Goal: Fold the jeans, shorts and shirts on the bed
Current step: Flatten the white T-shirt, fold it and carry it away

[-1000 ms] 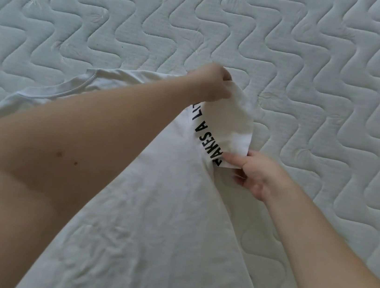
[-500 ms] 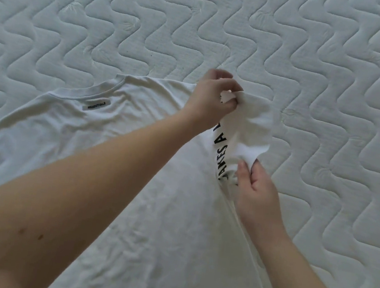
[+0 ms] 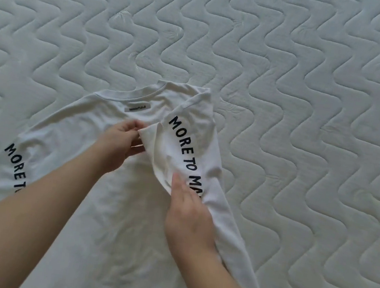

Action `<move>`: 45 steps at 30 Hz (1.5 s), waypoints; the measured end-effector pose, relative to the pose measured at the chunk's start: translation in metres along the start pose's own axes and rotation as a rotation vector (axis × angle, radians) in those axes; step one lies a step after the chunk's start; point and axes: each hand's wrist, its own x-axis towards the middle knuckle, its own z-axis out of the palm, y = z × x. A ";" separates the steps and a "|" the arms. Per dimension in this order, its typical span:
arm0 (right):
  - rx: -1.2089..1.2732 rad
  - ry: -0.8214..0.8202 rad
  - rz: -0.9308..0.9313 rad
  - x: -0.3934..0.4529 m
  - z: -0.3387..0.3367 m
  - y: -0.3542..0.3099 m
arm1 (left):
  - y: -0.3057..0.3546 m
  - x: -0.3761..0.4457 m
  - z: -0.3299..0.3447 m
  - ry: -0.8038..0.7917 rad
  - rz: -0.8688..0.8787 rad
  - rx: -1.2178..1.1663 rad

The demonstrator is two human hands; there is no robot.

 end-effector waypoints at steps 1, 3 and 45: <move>-0.014 -0.033 0.011 0.002 0.006 -0.001 | -0.005 0.007 -0.005 0.064 -0.088 0.039; -0.048 -0.091 0.044 0.007 0.014 -0.003 | -0.006 0.022 -0.004 0.139 -0.191 0.123; -0.293 -0.188 0.297 -0.090 0.017 0.092 | -0.026 -0.048 0.107 0.274 0.551 0.556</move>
